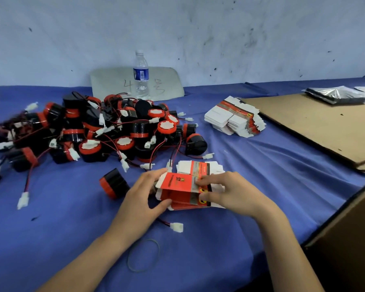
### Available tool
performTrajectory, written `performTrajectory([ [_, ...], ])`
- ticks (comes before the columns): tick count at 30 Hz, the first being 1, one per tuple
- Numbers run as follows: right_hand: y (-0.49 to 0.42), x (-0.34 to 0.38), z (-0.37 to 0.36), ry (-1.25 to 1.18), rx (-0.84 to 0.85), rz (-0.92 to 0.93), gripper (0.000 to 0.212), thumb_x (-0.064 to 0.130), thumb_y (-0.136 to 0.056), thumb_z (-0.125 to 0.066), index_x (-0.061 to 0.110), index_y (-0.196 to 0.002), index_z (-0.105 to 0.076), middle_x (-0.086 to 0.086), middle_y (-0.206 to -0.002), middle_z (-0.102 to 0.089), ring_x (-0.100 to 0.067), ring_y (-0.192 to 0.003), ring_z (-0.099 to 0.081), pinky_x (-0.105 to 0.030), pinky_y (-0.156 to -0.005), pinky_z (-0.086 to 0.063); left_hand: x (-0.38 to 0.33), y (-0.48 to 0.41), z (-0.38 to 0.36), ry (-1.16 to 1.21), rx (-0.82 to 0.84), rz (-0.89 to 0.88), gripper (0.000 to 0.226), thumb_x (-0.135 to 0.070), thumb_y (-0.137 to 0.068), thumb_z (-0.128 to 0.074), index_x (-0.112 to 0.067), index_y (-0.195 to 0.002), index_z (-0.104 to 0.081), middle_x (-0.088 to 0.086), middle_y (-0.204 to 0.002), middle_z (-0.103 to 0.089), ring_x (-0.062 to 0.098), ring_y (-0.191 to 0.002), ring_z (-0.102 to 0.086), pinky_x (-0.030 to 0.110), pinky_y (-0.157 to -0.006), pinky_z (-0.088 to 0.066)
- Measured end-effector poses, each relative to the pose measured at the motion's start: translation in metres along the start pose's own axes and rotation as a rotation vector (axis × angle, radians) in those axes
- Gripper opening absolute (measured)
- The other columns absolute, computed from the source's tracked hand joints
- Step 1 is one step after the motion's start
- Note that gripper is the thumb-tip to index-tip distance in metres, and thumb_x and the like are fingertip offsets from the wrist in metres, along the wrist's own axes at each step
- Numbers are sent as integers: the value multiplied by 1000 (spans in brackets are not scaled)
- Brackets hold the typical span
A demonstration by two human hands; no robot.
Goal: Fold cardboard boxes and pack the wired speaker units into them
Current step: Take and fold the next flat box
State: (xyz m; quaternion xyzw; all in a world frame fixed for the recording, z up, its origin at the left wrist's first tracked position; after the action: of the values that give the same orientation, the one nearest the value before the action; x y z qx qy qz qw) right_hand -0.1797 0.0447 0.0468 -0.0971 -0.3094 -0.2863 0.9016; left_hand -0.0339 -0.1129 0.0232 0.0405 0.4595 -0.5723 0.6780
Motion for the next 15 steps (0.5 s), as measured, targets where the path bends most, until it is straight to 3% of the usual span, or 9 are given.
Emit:
performTrajectory([
  [2, 1, 5, 6, -32, -78, 43, 24, 32, -92, -62, 31, -115, -69, 25, -100, -64, 4, -98, -58, -3, -78, -40, -1, 1, 4, 14, -70, -6, 78, -11, -77, -79, -49, -130, -36, -22, -134, -40, -8, -120, -45, 7, -95, -38],
  [3, 1, 8, 9, -27, -140, 76, 23, 31, -95, -57, 29, -114, -69, 20, -96, -68, -1, -93, -61, -10, -80, -44, -2, 1, 6, 3, -105, -6, 79, -11, -77, -80, -47, -130, -35, -16, -134, -38, -4, -120, -45, 9, -95, -39],
  [5, 4, 13, 17, 55, -288, 127, 24, 32, -99, -48, 26, -110, -69, 6, -84, -71, -21, -82, -63, -37, -79, -50, -8, 1, 9, -16, -132, -40, 76, -16, -78, -80, -49, -129, -35, -19, -132, -37, -4, -120, -45, 7, -95, -36],
  [7, 6, 17, 22, 132, -414, 144, 27, 33, -100, -42, 23, -106, -66, -1, -70, -64, -32, -72, -57, -45, -70, -48, -17, 2, 5, -31, -54, -91, 63, -29, -83, -72, -49, -132, -37, -27, -134, -37, -7, -125, -40, 6, -98, -32],
  [9, 8, 19, 25, 142, -488, 163, 31, 37, -100, -38, 20, -102, -64, -1, -65, -57, -33, -67, -53, -46, -66, -48, -21, 3, -6, -129, 104, -149, 54, -39, -86, -63, -44, -136, -44, -25, -141, -40, -1, -131, -38, 20, -107, -33],
  [11, 11, 21, 27, 123, -530, 193, 40, 44, -98, -32, 20, -101, -63, 1, -65, -59, -29, -65, -54, -44, -64, -48, -21, 4, -15, -273, 204, -211, 48, -33, -88, -64, -34, -134, -54, -17, -140, -46, 9, -130, -43, 35, -108, -37],
  [15, 14, 24, 29, -50, -632, 234, 37, 40, -101, -35, 16, -96, -63, 18, -57, -51, -11, -55, -44, -33, -58, -43, -22, 1, -18, -321, 257, -275, 42, -15, -88, -69, -29, -128, -62, -10, -132, -57, 16, -123, -51, 36, -102, -43],
])
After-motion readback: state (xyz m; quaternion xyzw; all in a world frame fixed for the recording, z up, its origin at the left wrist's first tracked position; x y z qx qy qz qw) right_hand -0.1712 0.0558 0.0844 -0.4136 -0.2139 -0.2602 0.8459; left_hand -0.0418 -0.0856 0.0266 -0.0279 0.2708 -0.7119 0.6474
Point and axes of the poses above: each hand's wrist, its own y-axis away from the middle knuckle, its own z-axis out of the back of the hand, x = y × z, the point moved 5 cm from there along -y, towards the middle knuckle
